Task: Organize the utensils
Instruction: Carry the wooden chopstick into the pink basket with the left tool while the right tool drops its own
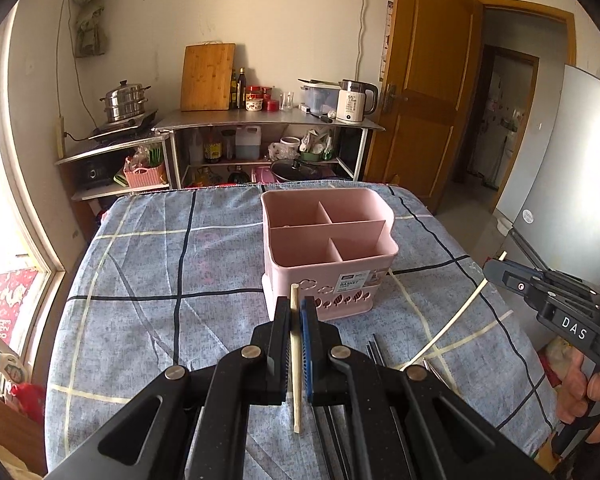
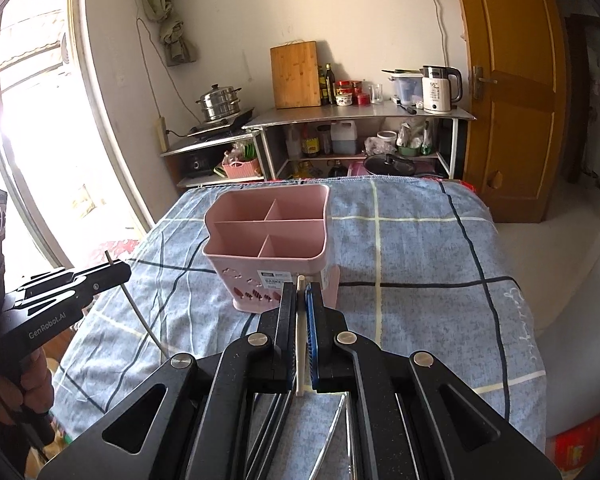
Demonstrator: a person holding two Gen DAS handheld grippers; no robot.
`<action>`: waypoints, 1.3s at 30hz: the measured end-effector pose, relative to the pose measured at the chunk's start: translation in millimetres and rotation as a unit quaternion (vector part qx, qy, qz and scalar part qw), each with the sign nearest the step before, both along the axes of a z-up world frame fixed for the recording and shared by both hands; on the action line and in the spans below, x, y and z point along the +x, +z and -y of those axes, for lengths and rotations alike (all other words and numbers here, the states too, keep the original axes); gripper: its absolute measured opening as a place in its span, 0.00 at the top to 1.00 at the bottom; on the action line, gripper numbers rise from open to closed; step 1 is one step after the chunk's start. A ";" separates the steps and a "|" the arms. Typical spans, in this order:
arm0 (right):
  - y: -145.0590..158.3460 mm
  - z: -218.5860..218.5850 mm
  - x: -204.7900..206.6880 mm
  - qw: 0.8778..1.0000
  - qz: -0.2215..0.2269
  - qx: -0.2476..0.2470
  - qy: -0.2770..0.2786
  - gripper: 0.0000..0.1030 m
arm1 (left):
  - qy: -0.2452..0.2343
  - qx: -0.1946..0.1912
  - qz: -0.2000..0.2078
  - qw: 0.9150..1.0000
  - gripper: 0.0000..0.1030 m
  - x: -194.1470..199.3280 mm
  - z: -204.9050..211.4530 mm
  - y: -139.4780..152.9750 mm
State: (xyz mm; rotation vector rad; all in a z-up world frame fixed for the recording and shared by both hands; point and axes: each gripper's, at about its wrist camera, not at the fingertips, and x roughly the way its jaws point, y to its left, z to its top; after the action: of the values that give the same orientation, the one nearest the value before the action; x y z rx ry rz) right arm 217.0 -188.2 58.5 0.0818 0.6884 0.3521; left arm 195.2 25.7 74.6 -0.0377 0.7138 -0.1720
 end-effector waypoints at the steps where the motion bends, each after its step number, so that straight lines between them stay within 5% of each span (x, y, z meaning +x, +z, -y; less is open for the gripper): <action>1: 0.1 0.2 -1.7 1.000 0.000 -0.001 0.001 0.95 | -0.001 0.001 -0.002 1.000 0.95 -1.2 0.1 -0.7; 18: 31.7 1.3 -10.7 0.999 0.030 0.006 0.015 0.95 | -0.009 -0.016 0.009 1.000 0.95 0.9 -5.1 30.2; 32: 78.1 -8.6 34.1 0.996 0.068 0.054 0.014 0.95 | 0.004 -0.039 0.059 0.997 0.95 63.1 -7.9 94.4; 39: 88.3 -17.5 61.9 0.994 0.081 0.077 0.007 0.95 | 0.007 -0.043 0.073 0.996 0.95 95.1 -2.8 102.0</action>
State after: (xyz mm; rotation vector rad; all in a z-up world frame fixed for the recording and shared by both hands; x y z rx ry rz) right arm 278.9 -170.7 146.8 0.1940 0.5005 0.4204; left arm 290.3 28.5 176.6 -0.1118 0.5605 -0.1899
